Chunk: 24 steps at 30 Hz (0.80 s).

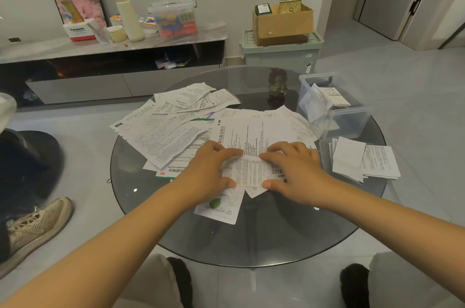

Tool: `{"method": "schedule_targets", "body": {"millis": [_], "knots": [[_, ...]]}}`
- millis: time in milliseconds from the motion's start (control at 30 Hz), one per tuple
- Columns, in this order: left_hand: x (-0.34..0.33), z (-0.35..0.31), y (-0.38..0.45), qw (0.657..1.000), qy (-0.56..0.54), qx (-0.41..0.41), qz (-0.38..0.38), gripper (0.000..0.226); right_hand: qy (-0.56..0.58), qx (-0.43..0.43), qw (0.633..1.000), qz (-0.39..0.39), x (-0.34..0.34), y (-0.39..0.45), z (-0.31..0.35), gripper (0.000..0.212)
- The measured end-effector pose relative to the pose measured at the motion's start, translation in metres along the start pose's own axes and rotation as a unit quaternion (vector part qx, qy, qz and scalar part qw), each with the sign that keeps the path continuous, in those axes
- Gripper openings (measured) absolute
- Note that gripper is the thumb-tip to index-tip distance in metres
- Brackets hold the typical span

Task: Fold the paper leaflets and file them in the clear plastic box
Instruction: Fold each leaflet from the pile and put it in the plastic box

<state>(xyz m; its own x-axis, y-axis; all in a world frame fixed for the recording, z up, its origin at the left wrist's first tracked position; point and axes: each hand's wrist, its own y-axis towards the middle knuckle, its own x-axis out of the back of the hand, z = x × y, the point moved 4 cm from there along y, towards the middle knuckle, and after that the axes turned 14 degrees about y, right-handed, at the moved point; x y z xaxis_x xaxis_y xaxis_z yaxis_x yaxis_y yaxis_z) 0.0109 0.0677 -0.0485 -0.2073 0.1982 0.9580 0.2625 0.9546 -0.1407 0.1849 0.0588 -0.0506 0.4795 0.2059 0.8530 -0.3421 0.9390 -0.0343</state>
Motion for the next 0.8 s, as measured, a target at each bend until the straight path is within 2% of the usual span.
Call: {"method": "schedule_targets", "body": {"millis": [167, 300, 367, 467, 567, 733, 800], "knots": [[0.010, -0.006, -0.008, 0.996, 0.041, -0.044, -0.072, 0.036, -0.035, 0.037, 0.998, -0.024, 0.002, -0.009, 0.007, 0.057], [0.005, -0.011, -0.013, 0.990, 0.084, -0.088, -0.070, 0.021, -0.043, 0.070, 0.996, -0.020, 0.003, -0.018, 0.009, 0.047], [0.003, -0.013, -0.015, 0.987, 0.093, -0.106, -0.074, 0.025, -0.034, 0.091, 0.995, -0.009, 0.002, -0.020, 0.011, 0.038], [0.002, -0.016, -0.020, 0.985, 0.097, -0.128, -0.064, 0.049, -0.009, 0.122, 0.992, 0.006, 0.000, -0.019, 0.012, 0.025], [0.000, -0.020, -0.023, 0.981, 0.116, -0.147, -0.044, 0.063, -0.004, 0.152, 0.988, 0.016, -0.002, -0.018, 0.009, 0.017], [0.003, -0.021, -0.024, 0.982, 0.117, -0.145, -0.030, 0.069, 0.011, 0.182, 0.983, -0.006, 0.001, -0.020, 0.014, 0.012], [0.004, -0.022, -0.024, 0.983, 0.113, -0.141, -0.019, 0.064, 0.033, 0.188, 0.982, -0.018, 0.004, -0.019, 0.020, 0.009]]}}
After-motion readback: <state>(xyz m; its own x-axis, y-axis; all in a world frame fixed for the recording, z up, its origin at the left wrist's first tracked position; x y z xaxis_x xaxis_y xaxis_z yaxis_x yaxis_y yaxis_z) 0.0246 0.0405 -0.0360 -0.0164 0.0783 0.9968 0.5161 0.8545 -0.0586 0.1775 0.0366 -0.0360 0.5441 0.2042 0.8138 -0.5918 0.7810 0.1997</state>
